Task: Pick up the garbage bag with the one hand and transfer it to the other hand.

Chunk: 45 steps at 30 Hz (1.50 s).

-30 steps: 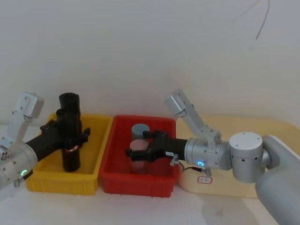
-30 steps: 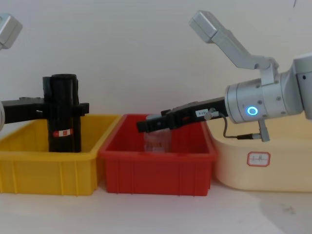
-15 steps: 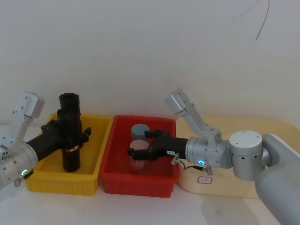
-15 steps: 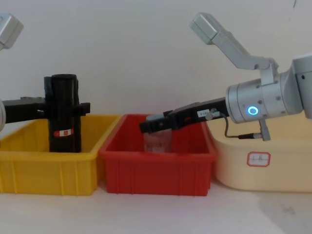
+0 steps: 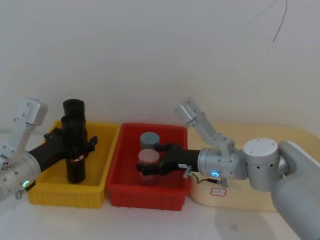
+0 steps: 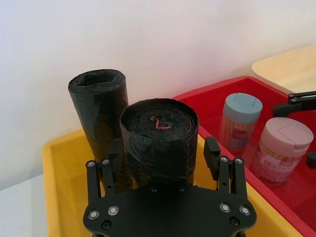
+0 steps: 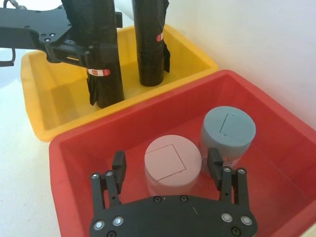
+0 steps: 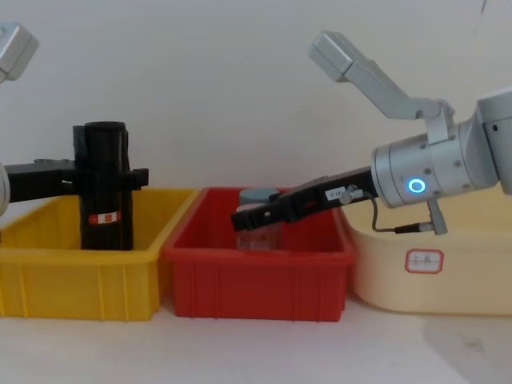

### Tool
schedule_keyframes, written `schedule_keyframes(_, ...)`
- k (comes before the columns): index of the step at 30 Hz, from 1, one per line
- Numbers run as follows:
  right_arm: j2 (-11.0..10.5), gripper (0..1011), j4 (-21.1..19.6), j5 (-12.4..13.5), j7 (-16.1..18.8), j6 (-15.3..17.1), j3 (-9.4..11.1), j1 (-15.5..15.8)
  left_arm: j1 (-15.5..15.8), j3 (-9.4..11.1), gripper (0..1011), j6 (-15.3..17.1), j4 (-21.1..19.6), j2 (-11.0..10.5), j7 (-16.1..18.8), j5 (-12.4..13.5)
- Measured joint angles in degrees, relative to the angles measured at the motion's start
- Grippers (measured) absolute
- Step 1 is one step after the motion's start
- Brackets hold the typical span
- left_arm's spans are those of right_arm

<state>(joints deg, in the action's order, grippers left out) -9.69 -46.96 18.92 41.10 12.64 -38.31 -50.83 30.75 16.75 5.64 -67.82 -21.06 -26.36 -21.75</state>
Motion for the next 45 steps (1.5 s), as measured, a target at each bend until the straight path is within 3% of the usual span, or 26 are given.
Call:
schedule_keyframes(25, 2.04, 993, 5.22, -1.21, 1.6, -1.48, 0.06, -1.87, 0.06, 0.0, 1001, -0.01, 0.07, 0.0, -0.05, 0.01)
schedule_keyframes(38, 2.38, 659, 6.19, -1.38, 1.73, -1.87, 0.15, -2.17, 0.06, 0.0, 1001, 0.0, 0.07, 0.0, -0.05, 0.01)
schedule_keyframes(45, 2.47, 651, 6.39, -1.41, 1.77, -1.95, 0.17, -2.24, 0.06, 0.0, 1001, 0.0, 0.06, 0.0, -0.05, 0.01)
